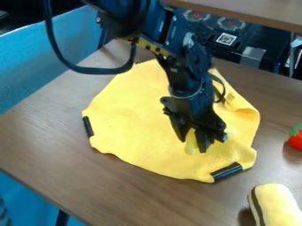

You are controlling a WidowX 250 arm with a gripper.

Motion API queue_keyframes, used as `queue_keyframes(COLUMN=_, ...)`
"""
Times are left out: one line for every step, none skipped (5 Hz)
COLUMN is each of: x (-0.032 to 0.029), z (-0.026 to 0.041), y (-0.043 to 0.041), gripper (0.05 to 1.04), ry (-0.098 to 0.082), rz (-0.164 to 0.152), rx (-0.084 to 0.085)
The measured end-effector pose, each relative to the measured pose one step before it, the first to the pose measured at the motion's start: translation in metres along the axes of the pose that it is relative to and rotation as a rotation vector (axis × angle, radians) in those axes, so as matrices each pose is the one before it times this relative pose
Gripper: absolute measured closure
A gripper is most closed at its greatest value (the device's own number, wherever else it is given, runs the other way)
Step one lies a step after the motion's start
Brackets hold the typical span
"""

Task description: Touch the yellow toy to the bottom edge of the clothe

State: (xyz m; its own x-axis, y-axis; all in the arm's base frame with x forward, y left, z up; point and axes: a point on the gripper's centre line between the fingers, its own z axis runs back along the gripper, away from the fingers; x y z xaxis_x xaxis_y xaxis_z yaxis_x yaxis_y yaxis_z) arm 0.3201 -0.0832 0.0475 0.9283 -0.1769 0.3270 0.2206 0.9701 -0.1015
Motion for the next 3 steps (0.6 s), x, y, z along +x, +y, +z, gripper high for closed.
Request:
queue_keyframes(x=-0.00197, z=0.00084, y=0.00388, gripper=0.183, ry=0.0108, rz=0.0298, rx=-0.01)
queue_keyframes(x=0.00196, z=0.01252, y=-0.00491, gripper=0.08, ry=-0.0126, rz=-0.0053, rx=-0.0242)
queue_keyframes(x=0.00419, z=0.02789, y=-0.00108, gripper=0.084, ry=-0.0351, rz=0.0158, rx=-0.0624)
